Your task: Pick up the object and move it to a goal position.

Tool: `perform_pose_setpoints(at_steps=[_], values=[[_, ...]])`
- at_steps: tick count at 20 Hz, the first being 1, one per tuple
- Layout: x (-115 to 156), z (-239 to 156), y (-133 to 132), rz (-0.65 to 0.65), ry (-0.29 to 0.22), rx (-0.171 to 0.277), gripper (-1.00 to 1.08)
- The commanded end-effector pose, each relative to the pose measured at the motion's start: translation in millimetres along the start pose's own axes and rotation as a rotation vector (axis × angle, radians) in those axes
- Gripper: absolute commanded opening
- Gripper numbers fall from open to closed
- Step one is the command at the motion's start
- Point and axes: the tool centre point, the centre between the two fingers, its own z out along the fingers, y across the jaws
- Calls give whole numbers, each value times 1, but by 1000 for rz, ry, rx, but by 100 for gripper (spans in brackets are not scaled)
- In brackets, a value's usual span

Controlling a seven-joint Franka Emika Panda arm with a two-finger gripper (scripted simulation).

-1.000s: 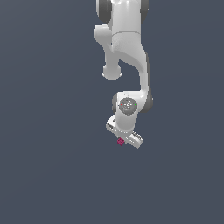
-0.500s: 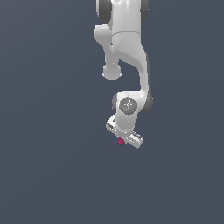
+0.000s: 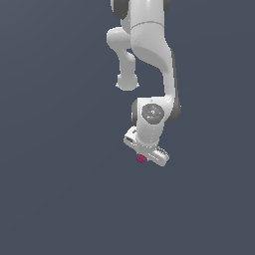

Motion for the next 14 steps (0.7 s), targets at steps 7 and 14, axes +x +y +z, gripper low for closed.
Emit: perform_pose_setpoints(at_steps=[7, 14], values=[[-10, -78, -33, 0, 1, 1, -100], [-20, -152, -64, 1, 2, 0, -100]])
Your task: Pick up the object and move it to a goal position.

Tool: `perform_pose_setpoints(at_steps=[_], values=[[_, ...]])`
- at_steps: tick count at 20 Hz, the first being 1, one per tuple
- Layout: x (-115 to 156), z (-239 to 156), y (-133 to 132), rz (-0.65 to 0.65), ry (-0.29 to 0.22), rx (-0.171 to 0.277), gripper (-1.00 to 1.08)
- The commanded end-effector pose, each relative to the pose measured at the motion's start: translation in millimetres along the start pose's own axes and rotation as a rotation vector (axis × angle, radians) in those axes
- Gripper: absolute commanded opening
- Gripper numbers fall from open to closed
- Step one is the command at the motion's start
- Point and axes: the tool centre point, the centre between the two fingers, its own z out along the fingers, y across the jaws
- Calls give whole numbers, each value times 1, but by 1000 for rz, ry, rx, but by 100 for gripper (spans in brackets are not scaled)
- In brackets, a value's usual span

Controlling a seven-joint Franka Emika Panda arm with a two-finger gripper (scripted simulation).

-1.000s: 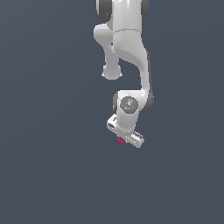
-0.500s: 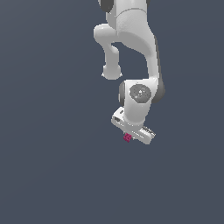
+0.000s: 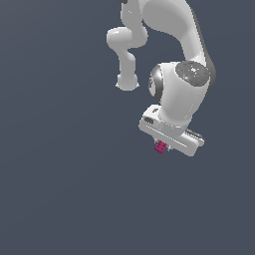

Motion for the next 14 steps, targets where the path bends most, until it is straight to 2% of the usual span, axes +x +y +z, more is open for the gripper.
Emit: perform_pose_setpoints(at_steps=[1, 14], values=[[-4, -27, -11, 0, 0, -1, -100], [-17, -139, -61, 0, 0, 0, -100]])
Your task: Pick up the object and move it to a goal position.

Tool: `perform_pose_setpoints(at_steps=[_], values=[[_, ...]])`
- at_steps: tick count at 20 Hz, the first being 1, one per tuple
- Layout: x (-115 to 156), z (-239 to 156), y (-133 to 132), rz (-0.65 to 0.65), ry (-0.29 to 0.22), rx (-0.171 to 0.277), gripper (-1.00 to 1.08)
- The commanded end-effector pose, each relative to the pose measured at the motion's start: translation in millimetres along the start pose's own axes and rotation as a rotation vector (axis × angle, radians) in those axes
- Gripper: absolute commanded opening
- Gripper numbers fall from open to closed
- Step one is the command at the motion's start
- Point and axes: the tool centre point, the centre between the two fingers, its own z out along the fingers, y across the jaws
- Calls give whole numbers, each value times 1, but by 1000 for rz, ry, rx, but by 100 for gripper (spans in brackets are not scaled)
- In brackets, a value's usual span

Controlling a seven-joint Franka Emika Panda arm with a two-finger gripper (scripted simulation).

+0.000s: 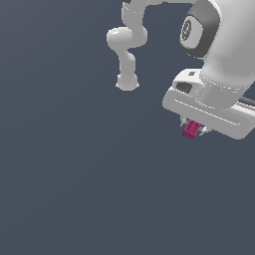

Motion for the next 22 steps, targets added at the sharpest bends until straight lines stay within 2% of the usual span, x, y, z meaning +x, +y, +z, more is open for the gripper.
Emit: perform_pose_setpoints(at_steps=[1, 11, 22], values=[[-2, -17, -7, 0, -1, -1, -100], [-7, -65, -30, 0, -1, 0, -100], [-9, -94, -45, -1, -1, 0, -100]])
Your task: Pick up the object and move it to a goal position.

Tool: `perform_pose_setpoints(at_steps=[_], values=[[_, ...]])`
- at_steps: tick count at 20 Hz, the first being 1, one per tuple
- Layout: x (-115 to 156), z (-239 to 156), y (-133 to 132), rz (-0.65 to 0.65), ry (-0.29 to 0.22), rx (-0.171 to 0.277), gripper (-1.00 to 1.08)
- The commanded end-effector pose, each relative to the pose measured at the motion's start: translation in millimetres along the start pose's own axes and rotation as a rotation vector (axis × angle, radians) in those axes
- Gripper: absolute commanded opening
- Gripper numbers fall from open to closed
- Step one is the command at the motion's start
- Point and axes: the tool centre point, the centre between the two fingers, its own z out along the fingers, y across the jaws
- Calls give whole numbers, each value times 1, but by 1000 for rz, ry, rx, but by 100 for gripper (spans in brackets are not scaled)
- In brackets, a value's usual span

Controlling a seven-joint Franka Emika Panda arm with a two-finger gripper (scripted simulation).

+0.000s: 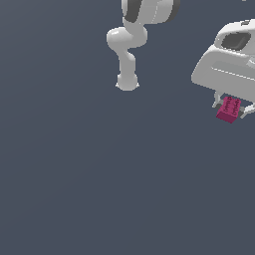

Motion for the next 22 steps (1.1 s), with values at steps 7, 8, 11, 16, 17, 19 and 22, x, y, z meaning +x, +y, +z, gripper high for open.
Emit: perform_pose_setpoints(at_steps=[7, 8, 11, 16, 17, 19, 22], values=[[-1, -11, -6, 0, 0, 0, -100], [-1, -12, -6, 0, 0, 0, -100], [-1, -13, -6, 0, 0, 0, -100], [-1, -13, -6, 0, 0, 0, -100], [-1, -13, -6, 0, 0, 0, -100], [-1, -13, -6, 0, 0, 0, -100], [-1, -13, -6, 0, 0, 0, -100]])
